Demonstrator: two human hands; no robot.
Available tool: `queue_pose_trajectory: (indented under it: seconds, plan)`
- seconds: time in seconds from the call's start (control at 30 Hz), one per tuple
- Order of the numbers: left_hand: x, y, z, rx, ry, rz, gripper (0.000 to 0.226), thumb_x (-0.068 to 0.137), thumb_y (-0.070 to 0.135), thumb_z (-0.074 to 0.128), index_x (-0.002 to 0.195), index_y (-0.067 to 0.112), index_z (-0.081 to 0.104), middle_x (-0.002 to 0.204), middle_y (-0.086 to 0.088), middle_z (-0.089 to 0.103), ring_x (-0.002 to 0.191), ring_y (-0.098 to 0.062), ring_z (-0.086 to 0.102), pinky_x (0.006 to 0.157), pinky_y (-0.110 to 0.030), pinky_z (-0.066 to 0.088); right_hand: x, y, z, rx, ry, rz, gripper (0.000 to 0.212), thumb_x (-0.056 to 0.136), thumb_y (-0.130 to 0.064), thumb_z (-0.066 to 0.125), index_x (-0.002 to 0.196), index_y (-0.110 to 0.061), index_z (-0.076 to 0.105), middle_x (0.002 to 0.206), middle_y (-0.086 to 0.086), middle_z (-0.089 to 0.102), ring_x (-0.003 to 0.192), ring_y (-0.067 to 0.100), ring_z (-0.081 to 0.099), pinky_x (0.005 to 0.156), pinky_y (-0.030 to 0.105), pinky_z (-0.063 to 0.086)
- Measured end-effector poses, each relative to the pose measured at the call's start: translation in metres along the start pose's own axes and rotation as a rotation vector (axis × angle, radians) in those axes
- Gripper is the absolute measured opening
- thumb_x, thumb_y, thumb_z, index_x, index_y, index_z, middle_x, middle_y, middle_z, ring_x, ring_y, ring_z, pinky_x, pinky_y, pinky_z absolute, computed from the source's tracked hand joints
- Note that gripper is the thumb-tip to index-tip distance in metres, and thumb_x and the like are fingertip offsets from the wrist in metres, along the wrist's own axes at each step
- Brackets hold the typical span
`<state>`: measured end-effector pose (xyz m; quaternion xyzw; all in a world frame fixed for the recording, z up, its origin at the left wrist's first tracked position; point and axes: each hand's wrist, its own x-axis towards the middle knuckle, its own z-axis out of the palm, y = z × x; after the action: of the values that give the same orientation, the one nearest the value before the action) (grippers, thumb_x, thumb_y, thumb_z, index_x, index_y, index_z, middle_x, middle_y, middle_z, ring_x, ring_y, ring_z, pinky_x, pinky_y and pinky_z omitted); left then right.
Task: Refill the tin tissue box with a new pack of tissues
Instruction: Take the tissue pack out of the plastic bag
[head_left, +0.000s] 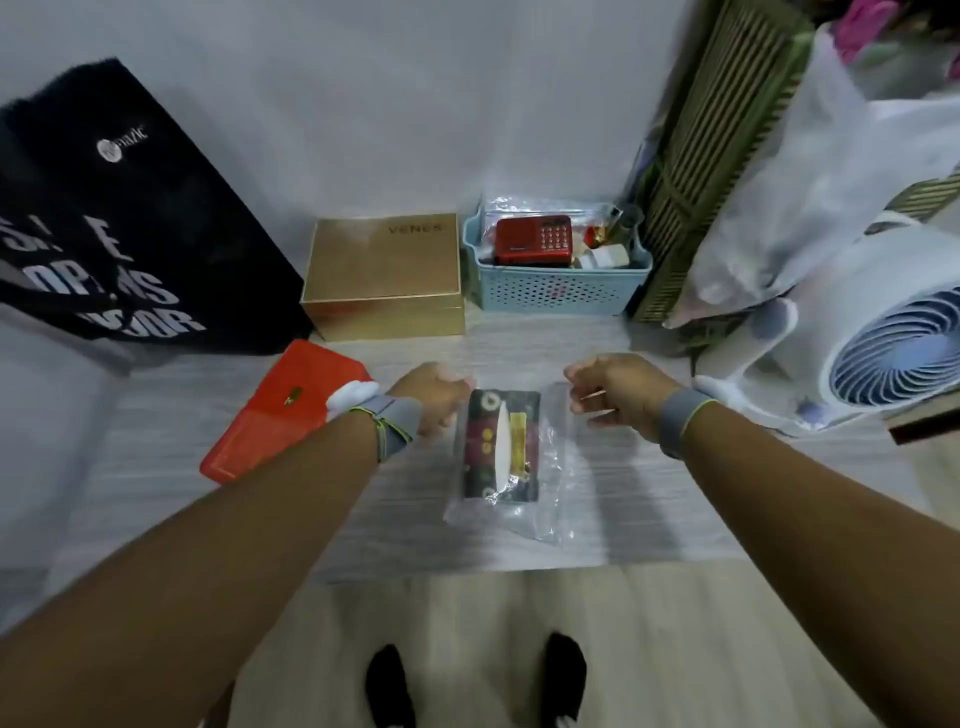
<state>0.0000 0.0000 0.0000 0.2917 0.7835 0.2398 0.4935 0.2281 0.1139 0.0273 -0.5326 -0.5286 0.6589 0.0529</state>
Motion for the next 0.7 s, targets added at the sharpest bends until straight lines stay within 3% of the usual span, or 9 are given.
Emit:
queue_pose_trajectory:
  seconds: [0.1,0.2,0.23,0.33,0.43,0.53,0.6,0.7]
  plan:
    - [0.011,-0.02,0.015,0.217,0.032,0.008,0.038,0.082,0.049,0.06,0.067,0.016,0.05,0.072,-0.012,0.051,0.065,-0.024,0.052,0.062,-0.031,0.037,0.013,0.026,0.002,-0.041,0.045,0.075,0.008,0.092,-0.016,0.062,0.097,-0.013,0.068,0.089,0.011,0.066,0.077,0.024,0.066,0.076,0.038,0.054]
    - [0.014,-0.04,0.031,0.212,0.003,-0.036,0.071,0.07,0.072,0.057,0.093,0.006,0.068,0.089,-0.013,0.07,0.078,-0.03,0.066,0.067,-0.034,0.045,0.019,0.052,0.009,-0.079,0.041,0.152,0.006,0.089,-0.007,0.06,0.088,-0.012,0.061,0.075,0.014,0.055,0.063,0.024,0.055,0.064,0.032,0.048]
    - [0.014,-0.044,0.035,0.19,-0.012,-0.042,0.071,0.069,0.074,0.059,0.096,0.009,0.07,0.09,-0.009,0.072,0.079,-0.028,0.067,0.07,-0.034,0.049,0.023,0.06,0.009,-0.084,0.027,0.166,0.011,0.088,-0.003,0.059,0.084,-0.013,0.056,0.07,0.013,0.049,0.056,0.022,0.049,0.06,0.031,0.044]
    - [0.014,-0.052,0.045,0.138,-0.034,-0.032,0.059,0.074,0.068,0.064,0.094,0.012,0.071,0.09,-0.006,0.074,0.083,-0.025,0.069,0.08,-0.038,0.056,0.035,0.079,0.014,-0.008,0.045,0.24,0.017,0.089,0.006,0.054,0.092,-0.01,0.047,0.057,0.01,0.045,0.039,0.017,0.042,0.045,0.025,0.036]
    - [0.013,-0.057,0.051,0.143,-0.034,0.002,0.044,0.082,0.059,0.063,0.091,0.016,0.068,0.09,-0.004,0.072,0.081,-0.02,0.067,0.076,-0.033,0.053,0.039,0.088,0.02,-0.077,0.11,0.155,0.042,0.079,0.007,0.064,0.112,-0.01,0.045,0.058,0.012,0.048,0.038,0.019,0.042,0.045,0.027,0.032]
    - [0.015,-0.061,0.051,0.139,-0.004,-0.02,0.037,0.085,0.056,0.062,0.091,0.02,0.066,0.092,-0.003,0.071,0.081,-0.02,0.066,0.075,-0.033,0.053,0.033,0.084,0.025,0.025,0.097,0.163,0.025,0.082,0.002,0.068,0.089,-0.014,0.05,0.062,0.013,0.047,0.044,0.019,0.039,0.049,0.028,0.03]
    - [0.015,-0.062,0.051,0.091,0.007,-0.037,0.036,0.088,0.05,0.061,0.096,0.016,0.067,0.092,-0.006,0.071,0.081,-0.025,0.067,0.07,-0.033,0.054,0.031,0.085,0.029,0.018,0.07,0.165,0.028,0.081,0.004,0.065,0.065,-0.013,0.05,0.059,0.01,0.044,0.042,0.017,0.038,0.049,0.025,0.029]
    - [0.011,-0.061,0.049,0.006,0.033,-0.066,0.026,0.09,0.042,0.062,0.09,0.015,0.065,0.07,-0.005,0.063,0.057,-0.023,0.055,0.053,-0.027,0.045,0.03,0.082,0.031,0.016,0.064,0.142,0.025,0.083,0.007,0.061,0.064,-0.007,0.054,0.058,0.011,0.047,0.043,0.019,0.042,0.049,0.027,0.036]
